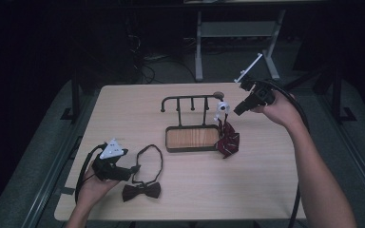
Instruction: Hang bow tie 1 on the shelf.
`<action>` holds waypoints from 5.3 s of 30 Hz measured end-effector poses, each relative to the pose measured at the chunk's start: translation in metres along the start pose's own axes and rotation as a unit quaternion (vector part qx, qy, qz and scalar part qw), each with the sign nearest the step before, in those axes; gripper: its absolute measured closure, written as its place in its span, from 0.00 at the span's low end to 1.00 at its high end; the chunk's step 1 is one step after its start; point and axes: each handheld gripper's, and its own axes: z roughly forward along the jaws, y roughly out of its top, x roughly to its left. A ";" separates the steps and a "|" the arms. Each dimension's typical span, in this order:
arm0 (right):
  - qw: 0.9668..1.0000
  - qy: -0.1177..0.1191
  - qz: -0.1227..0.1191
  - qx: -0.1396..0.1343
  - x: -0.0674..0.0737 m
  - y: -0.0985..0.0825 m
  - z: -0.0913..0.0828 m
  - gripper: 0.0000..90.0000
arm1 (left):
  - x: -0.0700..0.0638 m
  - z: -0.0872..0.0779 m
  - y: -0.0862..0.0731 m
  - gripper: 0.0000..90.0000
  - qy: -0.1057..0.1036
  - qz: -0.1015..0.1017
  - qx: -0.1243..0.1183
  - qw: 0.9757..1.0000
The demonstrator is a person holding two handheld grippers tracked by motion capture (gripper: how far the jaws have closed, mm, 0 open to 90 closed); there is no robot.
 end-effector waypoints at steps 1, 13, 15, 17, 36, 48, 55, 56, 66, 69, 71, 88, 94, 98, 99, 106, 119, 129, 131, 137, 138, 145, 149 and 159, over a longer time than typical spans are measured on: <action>1.000 0.001 -0.001 0.000 0.000 -0.002 0.001 0.85 | 0.000 0.000 0.000 0.25 0.000 0.000 0.000 1.000; 1.000 0.019 -0.013 -0.005 0.007 -0.020 0.012 0.78 | -0.001 0.002 0.000 0.25 -0.001 0.004 0.005 1.000; 1.000 0.021 -0.013 -0.006 0.008 -0.022 0.014 0.77 | -0.001 0.002 0.000 0.25 -0.001 0.004 0.005 1.000; 1.000 0.024 -0.012 -0.010 0.009 -0.026 0.015 0.76 | 0.000 0.002 0.000 0.25 -0.001 0.003 0.004 1.000; 0.999 0.048 -0.009 -0.025 0.020 -0.062 0.034 0.65 | 0.002 0.005 -0.001 0.25 -0.008 -0.006 0.010 1.000; 0.998 0.055 -0.002 -0.026 0.027 -0.083 0.045 0.59 | 0.005 0.006 0.002 0.29 -0.005 -0.019 0.015 1.000; 0.998 0.057 0.002 -0.031 0.031 -0.094 0.049 0.56 | 0.006 0.009 0.008 0.33 -0.008 -0.012 0.028 1.000; 0.998 0.055 0.003 -0.030 0.032 -0.095 0.050 0.56 | 0.007 0.009 0.009 0.34 -0.007 -0.010 0.030 0.999; 0.998 0.055 -0.004 -0.041 0.043 -0.108 0.058 0.49 | 0.013 0.011 0.014 0.36 -0.004 -0.008 0.048 0.999; 0.998 0.053 -0.003 -0.040 0.046 -0.115 0.063 0.48 | 0.016 0.013 0.015 0.38 -0.006 -0.008 0.056 0.998; 0.997 0.057 0.002 -0.043 0.046 -0.120 0.067 0.47 | 0.019 0.015 0.015 0.39 -0.007 -0.010 0.061 0.998; 0.998 0.051 0.005 -0.040 0.054 -0.135 0.084 0.42 | 0.030 0.033 0.030 0.41 -0.003 -0.014 0.084 0.996; 0.998 0.049 0.009 -0.036 0.055 -0.141 0.089 0.41 | 0.035 0.041 0.030 0.45 -0.013 -0.027 0.098 0.995; 0.998 0.047 0.012 -0.037 0.057 -0.145 0.089 0.41 | 0.037 0.046 0.031 0.50 -0.012 -0.024 0.108 0.994; 0.998 0.045 0.013 -0.038 0.057 -0.146 0.088 0.41 | 0.036 0.047 0.031 0.51 -0.009 -0.019 0.110 0.994; 0.998 0.040 0.014 -0.056 0.060 -0.150 0.084 0.41 | 0.032 0.054 0.031 0.66 0.000 0.004 0.125 0.992; 0.996 0.030 0.016 -0.081 0.063 -0.153 0.073 0.42 | 0.031 0.063 0.029 0.84 0.008 0.010 0.143 0.990; 0.996 0.030 0.013 -0.083 0.064 -0.153 0.073 0.42 | 0.030 0.068 0.029 0.90 0.014 0.026 0.157 0.987; 0.996 0.031 0.014 -0.082 0.065 -0.152 0.073 0.42 | 0.030 0.068 0.029 0.90 0.014 0.023 0.163 0.986; 0.996 0.031 0.012 -0.082 0.065 -0.152 0.074 0.42 | 0.031 0.068 0.027 0.98 0.008 0.017 0.165 0.986; 0.996 0.032 0.011 -0.082 0.065 -0.152 0.074 0.42 | 0.031 0.069 0.027 0.99 0.008 0.019 0.165 0.986; 0.996 0.033 0.011 -0.081 0.064 -0.153 0.074 0.42 | 0.029 0.068 0.028 1.00 0.007 0.021 0.168 0.986; 0.996 0.034 0.011 -0.080 0.064 -0.153 0.075 0.42 | 0.029 0.066 0.029 1.00 0.003 0.024 0.168 0.986; 0.996 0.034 0.010 -0.080 0.064 -0.153 0.076 0.42 | 0.023 0.054 0.037 1.00 -0.008 0.028 0.150 0.988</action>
